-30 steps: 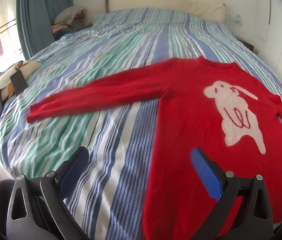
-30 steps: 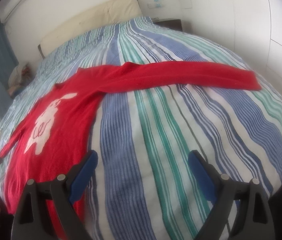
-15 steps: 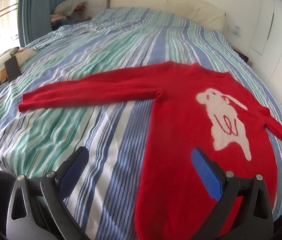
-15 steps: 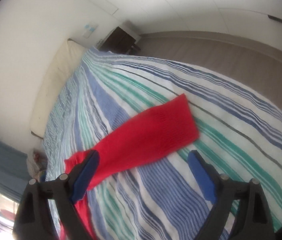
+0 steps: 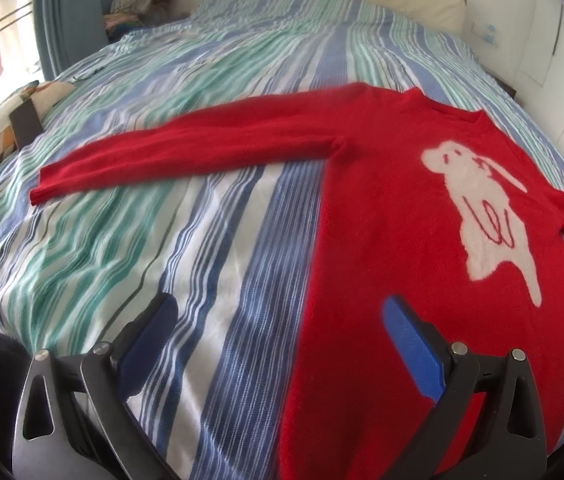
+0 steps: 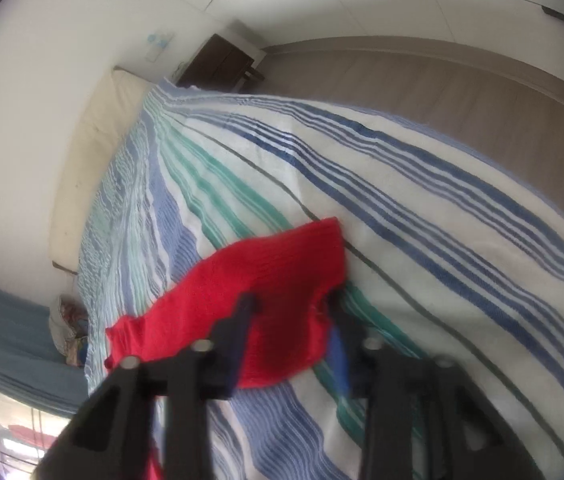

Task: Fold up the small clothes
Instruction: 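Grasp the sweater side and sleeve with the right gripper, fold it over the body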

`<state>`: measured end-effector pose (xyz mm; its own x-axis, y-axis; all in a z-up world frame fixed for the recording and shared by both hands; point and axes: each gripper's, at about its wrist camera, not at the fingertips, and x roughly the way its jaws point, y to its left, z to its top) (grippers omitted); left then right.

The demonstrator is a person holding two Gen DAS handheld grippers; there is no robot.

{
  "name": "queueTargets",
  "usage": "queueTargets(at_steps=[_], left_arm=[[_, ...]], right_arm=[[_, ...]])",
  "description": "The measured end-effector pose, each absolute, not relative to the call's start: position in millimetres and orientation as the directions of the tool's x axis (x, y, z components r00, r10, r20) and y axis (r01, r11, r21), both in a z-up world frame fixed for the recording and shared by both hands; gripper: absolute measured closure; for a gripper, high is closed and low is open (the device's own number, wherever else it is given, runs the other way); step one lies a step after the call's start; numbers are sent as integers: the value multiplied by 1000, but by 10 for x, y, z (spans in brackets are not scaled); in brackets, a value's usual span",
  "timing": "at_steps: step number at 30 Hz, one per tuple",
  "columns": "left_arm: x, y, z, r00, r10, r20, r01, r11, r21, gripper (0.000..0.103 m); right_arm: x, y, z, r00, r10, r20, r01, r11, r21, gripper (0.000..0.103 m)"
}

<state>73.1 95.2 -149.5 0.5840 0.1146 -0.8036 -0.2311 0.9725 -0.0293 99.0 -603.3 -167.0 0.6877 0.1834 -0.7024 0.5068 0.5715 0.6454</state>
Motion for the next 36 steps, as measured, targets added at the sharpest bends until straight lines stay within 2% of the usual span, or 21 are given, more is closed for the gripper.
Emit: queueTargets(at_steps=[3, 7, 13, 16, 19, 20, 21, 22, 23, 25, 27, 30, 34, 36], left_arm=[[705, 994, -1456, 593, 122, -796, -239, 971, -30, 1], [719, 1075, -1413, 605, 122, -787, -261, 964, -51, 1], [756, 1199, -1384, 609, 124, -783, -297, 952, -80, 1], [729, 1281, -1383, 606, 136, -784, -320, 944, -83, 1], [708, 1344, -1395, 601, 156, -784, -347, 935, -79, 1], [703, 1360, -1398, 600, 160, -784, -353, 932, -80, 1], [701, 1371, -1400, 599, 162, -784, -357, 931, -80, 1], [702, 1377, -1403, 598, 164, -784, -359, 930, -79, 1], [706, 1376, -1404, 598, 167, -784, -360, 930, -76, 1], [706, 1369, -1403, 599, 171, -782, -356, 932, -69, 1], [722, 1362, -1400, 602, 164, -781, -349, 934, -73, 1], [748, 1355, -1393, 608, 142, -781, -343, 934, -96, 1], [772, 1330, -1391, 614, 120, -781, -336, 934, -121, 1], [777, 1302, -1404, 609, 128, -783, -333, 937, -106, 1]], right_arm=[[1070, -5897, -1392, 664, 116, -739, 496, 671, 552, 93], [1247, -5525, -569, 751, 102, -652, 351, 775, 525, 93], [1949, -4140, 545, 772, 360, -524, -45, 853, 520, 93], [2275, -3253, 670, 712, 487, -506, -202, 832, 517, 93], [2509, -2481, 517, 648, 559, -517, -288, 809, 513, 93], [2578, -2262, 423, 625, 580, -522, -310, 798, 516, 88], [2665, -2070, 303, 589, 614, -525, -325, 775, 542, 78], [2720, -1943, 126, 527, 674, -519, -331, 724, 605, 46], [2768, -1869, -65, 467, 731, -497, -317, 664, 677, 32], [2763, -1821, -335, 420, 797, -434, -278, 568, 774, 28], [2692, -1877, -474, 436, 789, -432, -254, 569, 782, 28], [2577, -2117, -634, 467, 714, -522, -217, 664, 715, 28], [2206, -2587, -842, 526, 453, -720, -198, 889, 414, 27], [1930, -2839, -1015, 546, 306, -780, -184, 952, 245, 27]])
